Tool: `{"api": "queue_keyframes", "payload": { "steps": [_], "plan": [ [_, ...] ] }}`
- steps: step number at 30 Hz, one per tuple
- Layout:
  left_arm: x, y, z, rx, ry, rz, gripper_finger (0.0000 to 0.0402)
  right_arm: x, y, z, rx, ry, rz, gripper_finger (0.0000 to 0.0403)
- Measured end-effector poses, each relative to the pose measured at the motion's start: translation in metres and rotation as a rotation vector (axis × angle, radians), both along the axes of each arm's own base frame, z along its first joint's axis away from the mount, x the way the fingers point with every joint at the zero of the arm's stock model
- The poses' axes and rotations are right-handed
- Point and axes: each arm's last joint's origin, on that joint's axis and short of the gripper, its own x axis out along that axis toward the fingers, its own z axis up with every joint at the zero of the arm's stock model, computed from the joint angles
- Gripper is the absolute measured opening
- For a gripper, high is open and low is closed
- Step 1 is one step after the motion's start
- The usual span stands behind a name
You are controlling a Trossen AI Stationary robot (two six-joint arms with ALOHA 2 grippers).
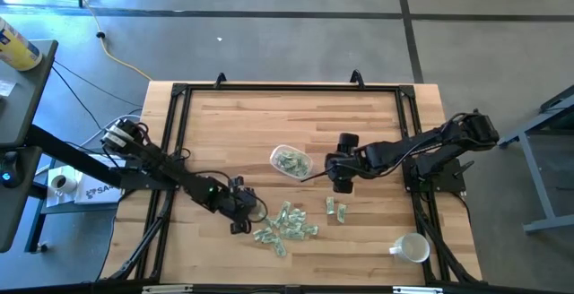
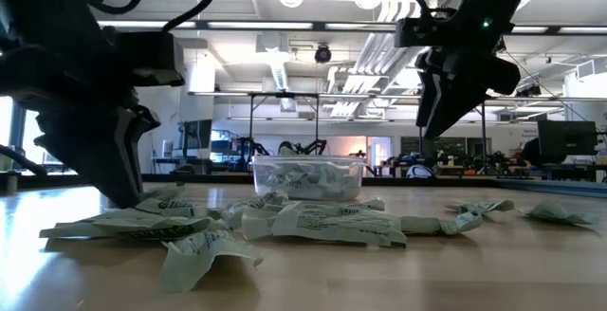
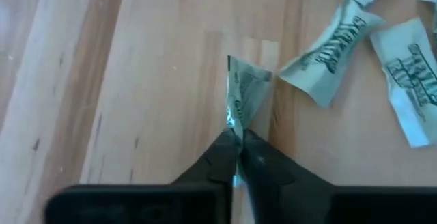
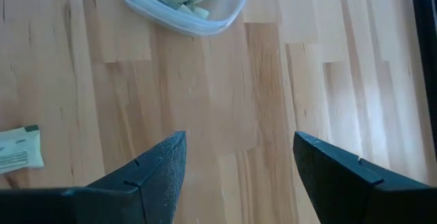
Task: Pick and place Stevia / Truvia into bins
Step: Put the stevia packet into the transparent container
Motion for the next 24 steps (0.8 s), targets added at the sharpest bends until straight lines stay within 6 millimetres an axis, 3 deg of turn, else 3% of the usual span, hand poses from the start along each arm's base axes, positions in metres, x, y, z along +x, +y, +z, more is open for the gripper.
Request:
{"api": "queue_keyframes", "payload": {
  "steps": [4, 10, 19, 24],
  "plan": [
    [0.006, 0.008, 0.002, 0.012, 0.0, 0.003, 0.0022, -0.003, 0.004, -0.001, 0.013, 0.01, -0.031, 0.0259],
    [0.023, 0.028, 0.016, 0.065, 0.01, 0.011, 0.0023, -0.009, 0.017, 0.001, -0.003, -0.02, -0.076, 0.0259],
    [0.057, 0.079, 0.066, 0.153, -0.015, -0.098, 0.0023, -0.026, 0.012, 0.014, -0.085, -0.029, -0.171, 0.0259],
    [0.075, 0.109, 0.077, 0.14, -0.125, -0.153, 0.0024, -0.03, 0.017, 0.015, -0.093, -0.056, -0.21, 0.0259]
  ]
}}
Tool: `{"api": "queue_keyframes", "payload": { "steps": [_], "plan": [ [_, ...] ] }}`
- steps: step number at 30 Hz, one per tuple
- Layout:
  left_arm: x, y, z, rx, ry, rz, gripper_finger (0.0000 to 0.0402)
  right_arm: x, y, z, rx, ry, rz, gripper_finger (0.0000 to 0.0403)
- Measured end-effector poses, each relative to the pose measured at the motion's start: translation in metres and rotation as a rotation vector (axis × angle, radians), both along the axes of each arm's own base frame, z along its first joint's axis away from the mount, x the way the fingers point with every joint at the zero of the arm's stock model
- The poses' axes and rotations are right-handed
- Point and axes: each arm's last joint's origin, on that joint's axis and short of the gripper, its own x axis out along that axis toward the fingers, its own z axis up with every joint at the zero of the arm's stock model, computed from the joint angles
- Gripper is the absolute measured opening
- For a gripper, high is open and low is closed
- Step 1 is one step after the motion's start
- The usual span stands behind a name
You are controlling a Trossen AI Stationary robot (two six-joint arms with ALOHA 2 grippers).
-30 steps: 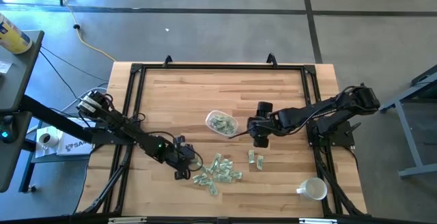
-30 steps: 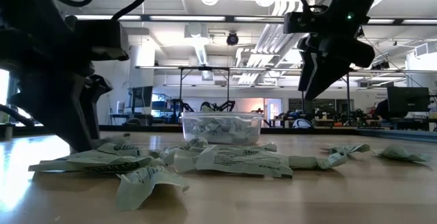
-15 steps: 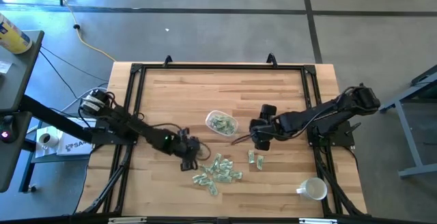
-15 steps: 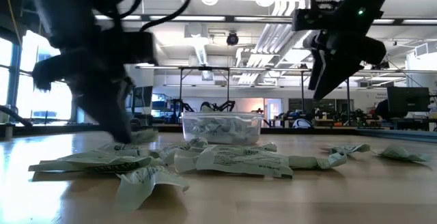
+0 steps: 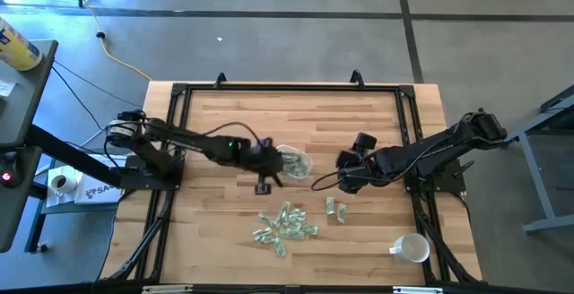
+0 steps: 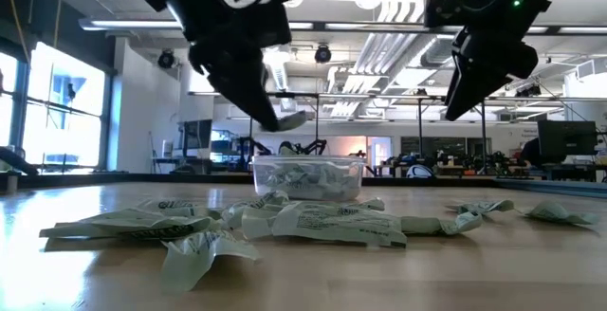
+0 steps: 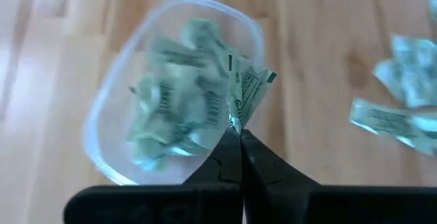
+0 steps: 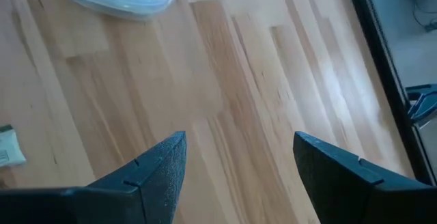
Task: Pick and place Stevia / Truvia into bins
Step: Put the stevia packet into the transparent container
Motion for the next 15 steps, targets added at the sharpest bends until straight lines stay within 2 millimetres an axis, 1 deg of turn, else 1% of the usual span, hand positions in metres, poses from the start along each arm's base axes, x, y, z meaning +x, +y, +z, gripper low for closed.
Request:
{"api": "queue_keyframes", "payload": {
  "steps": [2, 4, 6, 7, 11, 13, 15],
  "plan": [
    [0.002, 0.014, -0.001, -0.017, -0.008, 0.004, 0.0031, 0.0, 0.002, 0.0, -0.005, -0.008, 0.001, 0.0259],
    [0.008, 0.025, -0.005, -0.03, -0.031, 0.005, 0.0036, -0.001, 0.003, 0.0, -0.006, -0.007, 0.005, 0.0259],
    [0.008, 0.035, -0.014, -0.056, -0.001, 0.0, 0.0034, -0.001, 0.004, 0.0, -0.012, -0.009, 0.006, 0.0259],
    [0.012, 0.038, -0.017, -0.07, -0.02, -0.007, 0.0031, -0.001, 0.004, -0.002, -0.014, -0.016, 0.006, 0.0259],
    [0.02, 0.047, -0.028, -0.11, -0.023, -0.011, 0.0024, -0.006, 0.003, -0.015, 0.024, -0.012, -0.019, 0.0259],
    [0.022, 0.047, -0.031, -0.111, -0.01, -0.01, 0.0038, -0.008, 0.004, -0.022, 0.061, -0.013, -0.031, 0.0259],
    [0.026, 0.047, -0.032, -0.109, -0.021, -0.01, 0.0067, -0.011, 0.006, -0.027, 0.08, -0.012, -0.03, 0.0259]
  ]
}}
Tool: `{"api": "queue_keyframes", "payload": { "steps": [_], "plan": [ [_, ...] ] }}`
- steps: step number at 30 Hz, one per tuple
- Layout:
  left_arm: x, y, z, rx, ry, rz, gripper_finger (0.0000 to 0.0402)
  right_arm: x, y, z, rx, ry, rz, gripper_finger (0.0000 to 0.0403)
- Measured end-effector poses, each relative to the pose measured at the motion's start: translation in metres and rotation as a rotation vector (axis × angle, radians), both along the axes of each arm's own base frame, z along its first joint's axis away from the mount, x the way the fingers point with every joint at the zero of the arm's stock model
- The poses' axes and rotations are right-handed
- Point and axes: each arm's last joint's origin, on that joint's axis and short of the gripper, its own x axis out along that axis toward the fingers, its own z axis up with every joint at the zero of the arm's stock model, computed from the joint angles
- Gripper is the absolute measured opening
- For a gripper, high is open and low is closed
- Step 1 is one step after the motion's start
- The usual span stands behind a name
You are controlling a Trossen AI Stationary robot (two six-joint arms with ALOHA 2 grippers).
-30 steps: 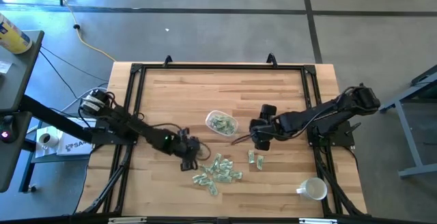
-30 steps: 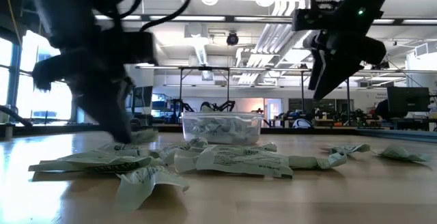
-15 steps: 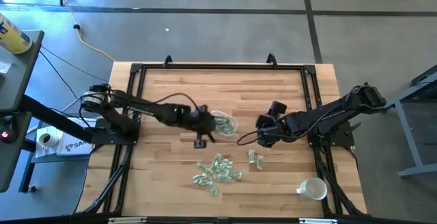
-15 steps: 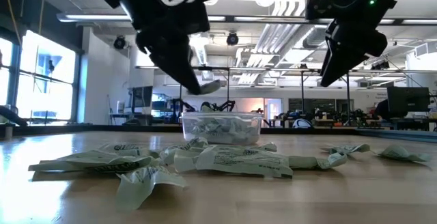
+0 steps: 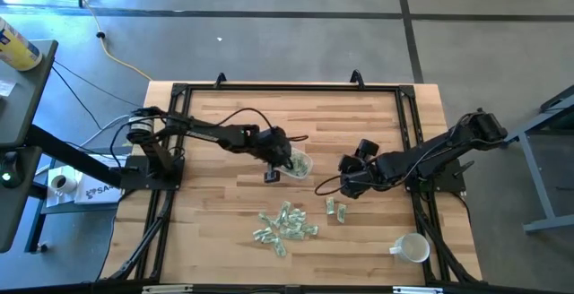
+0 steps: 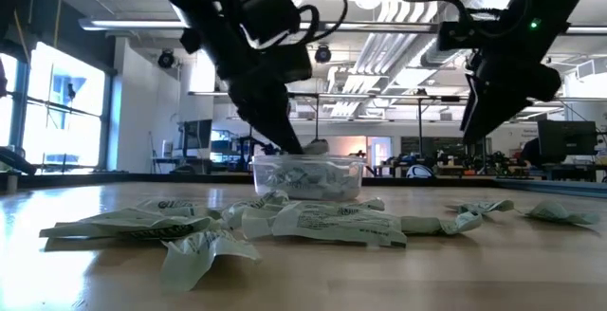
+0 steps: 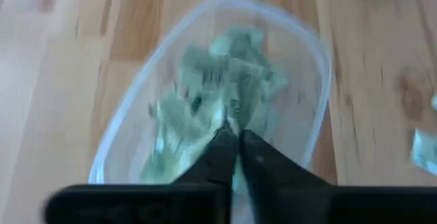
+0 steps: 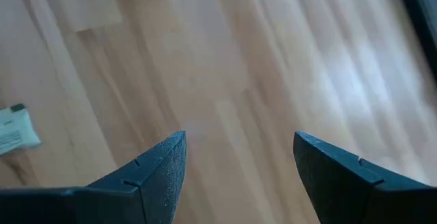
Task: Pick and place Stevia / Truvia into bins
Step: Put the stevia packet into the transparent container
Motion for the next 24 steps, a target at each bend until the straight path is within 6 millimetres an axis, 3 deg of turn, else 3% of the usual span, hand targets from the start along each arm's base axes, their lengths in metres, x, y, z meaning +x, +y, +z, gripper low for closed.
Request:
{"api": "queue_keyframes", "payload": {
  "steps": [5, 9, 17, 24],
  "plan": [
    [0.001, 0.001, -0.015, 0.001, 0.059, 0.023, 0.015, 0.001, 0.004, -0.002, 0.009, -0.025, 0.019, 0.0259],
    [-0.004, 0.001, -0.009, -0.026, 0.083, 0.089, 0.0196, 0.005, 0.004, 0.0, 0.007, -0.051, 0.041, 0.0259],
    [-0.004, 0.001, 0.067, -0.087, -0.018, 0.165, 0.022, 0.011, 0.006, 0.002, -0.015, -0.048, 0.172, 0.0259],
    [-0.01, -0.005, 0.094, -0.123, 0.02, 0.217, 0.022, 0.013, 0.011, 0.001, 0.043, 0.014, 0.359, 0.0259]
  ]
}}
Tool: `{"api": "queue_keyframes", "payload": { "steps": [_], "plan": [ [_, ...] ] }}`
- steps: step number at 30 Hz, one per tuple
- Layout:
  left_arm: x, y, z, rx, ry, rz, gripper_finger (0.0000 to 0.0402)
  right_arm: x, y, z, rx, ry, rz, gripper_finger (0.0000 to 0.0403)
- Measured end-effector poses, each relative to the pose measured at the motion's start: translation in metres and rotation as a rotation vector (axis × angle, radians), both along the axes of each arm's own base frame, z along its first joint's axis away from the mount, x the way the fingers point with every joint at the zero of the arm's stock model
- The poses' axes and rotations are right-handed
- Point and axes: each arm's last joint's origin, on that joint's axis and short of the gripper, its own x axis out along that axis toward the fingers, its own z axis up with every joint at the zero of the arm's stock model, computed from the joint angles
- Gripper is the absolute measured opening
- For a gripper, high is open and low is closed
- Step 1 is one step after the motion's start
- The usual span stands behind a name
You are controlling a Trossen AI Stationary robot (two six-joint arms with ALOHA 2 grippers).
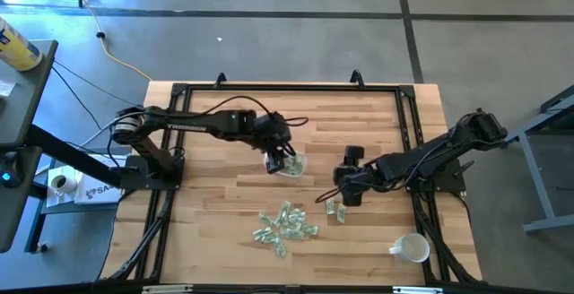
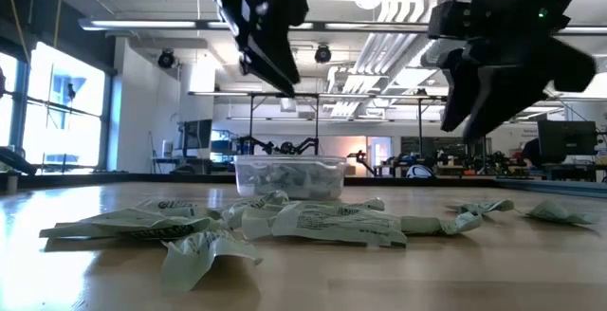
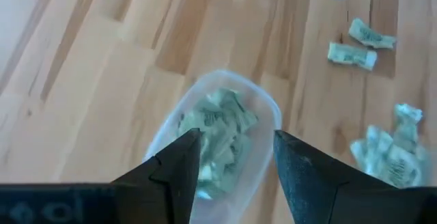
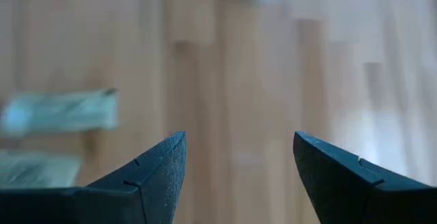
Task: Pick and place Stevia / Truvia into bins
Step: Put the stevia packet into the transparent container
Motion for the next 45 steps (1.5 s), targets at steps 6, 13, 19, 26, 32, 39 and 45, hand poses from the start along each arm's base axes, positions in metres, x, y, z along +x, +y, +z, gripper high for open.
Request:
{"api": "queue_keyframes", "payload": {
  "steps": [6, 13, 19, 26, 32, 39, 45],
  "plan": [
    [-0.008, -0.026, 0.013, -0.041, 0.016, -0.002, 0.022, -0.001, 0.005, -0.002, 0.1, 0.087, 0.185, 0.0259],
    [-0.015, -0.061, 0.011, -0.024, 0.068, 0.04, 0.022, 0.002, 0.008, -0.018, 0.214, 0.099, 0.252, 0.0259],
    [-0.023, -0.083, 0.01, -0.036, 0.097, 0.105, 0.022, 0.01, 0.016, -0.029, 0.177, 0.085, 0.523, 0.0259],
    [-0.03, -0.107, 0.009, -0.077, 0.096, 0.21, 0.022, 0.022, 0.012, -0.042, 0.158, 0.082, 0.656, 0.0259],
    [-0.038, -0.123, 0.008, -0.084, 0.101, 0.286, 0.022, 0.027, 0.005, -0.05, 0.151, 0.105, 0.667, 0.0259],
    [-0.041, -0.128, 0.008, -0.104, 0.102, 0.328, 0.022, 0.033, -0.001, -0.058, 0.184, 0.094, 0.677, 0.0247],
    [-0.041, -0.128, 0.007, -0.108, 0.099, 0.342, 0.022, 0.036, -0.004, -0.06, 0.21, 0.1, 0.671, 0.0196]
  ]
}}
